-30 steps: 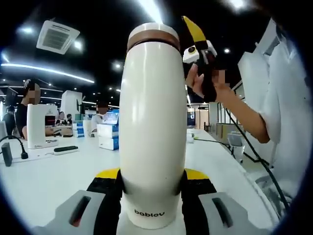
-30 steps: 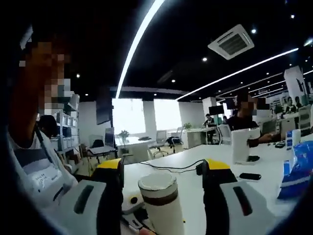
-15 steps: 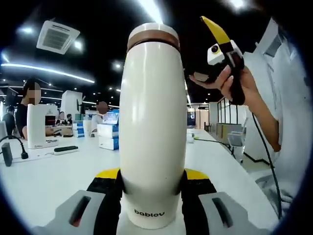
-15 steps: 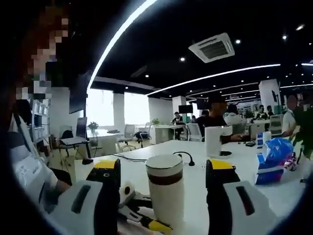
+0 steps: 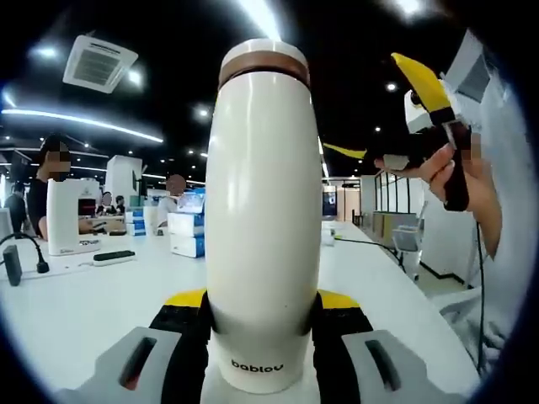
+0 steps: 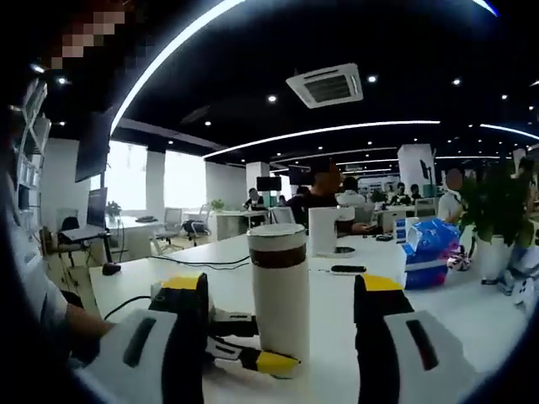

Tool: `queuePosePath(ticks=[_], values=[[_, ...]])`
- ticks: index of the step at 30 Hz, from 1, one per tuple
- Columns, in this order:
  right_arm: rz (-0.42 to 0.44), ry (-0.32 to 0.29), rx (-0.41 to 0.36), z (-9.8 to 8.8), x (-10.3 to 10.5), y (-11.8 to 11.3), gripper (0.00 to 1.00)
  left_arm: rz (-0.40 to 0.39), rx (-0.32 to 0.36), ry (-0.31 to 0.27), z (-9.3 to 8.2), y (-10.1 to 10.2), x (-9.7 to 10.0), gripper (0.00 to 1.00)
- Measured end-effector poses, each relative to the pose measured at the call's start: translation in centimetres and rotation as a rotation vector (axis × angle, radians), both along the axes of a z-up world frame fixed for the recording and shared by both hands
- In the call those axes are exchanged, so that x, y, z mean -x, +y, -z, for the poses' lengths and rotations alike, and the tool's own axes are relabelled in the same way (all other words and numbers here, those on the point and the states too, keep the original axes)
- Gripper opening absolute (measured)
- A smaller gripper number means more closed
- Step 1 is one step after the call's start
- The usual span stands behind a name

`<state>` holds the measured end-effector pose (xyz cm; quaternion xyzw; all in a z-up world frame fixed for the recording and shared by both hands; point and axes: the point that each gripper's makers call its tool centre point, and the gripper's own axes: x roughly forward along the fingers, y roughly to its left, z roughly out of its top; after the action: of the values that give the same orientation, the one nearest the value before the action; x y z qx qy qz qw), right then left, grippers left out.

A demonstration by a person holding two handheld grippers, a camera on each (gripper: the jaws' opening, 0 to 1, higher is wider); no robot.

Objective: Grasp the water cup twist off the cup lid place the cup lid on the table

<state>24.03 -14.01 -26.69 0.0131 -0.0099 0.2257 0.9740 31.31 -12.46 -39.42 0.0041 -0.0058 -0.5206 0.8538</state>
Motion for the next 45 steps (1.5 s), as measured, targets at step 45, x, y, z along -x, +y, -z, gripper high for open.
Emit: queuePosePath(ticks=[45], values=[[-0.018,-0.07,0.032,-3.1,-7.2,3.6,0.53,0.003,-0.003,0.001,0.0,-0.1,0.1,0.48]])
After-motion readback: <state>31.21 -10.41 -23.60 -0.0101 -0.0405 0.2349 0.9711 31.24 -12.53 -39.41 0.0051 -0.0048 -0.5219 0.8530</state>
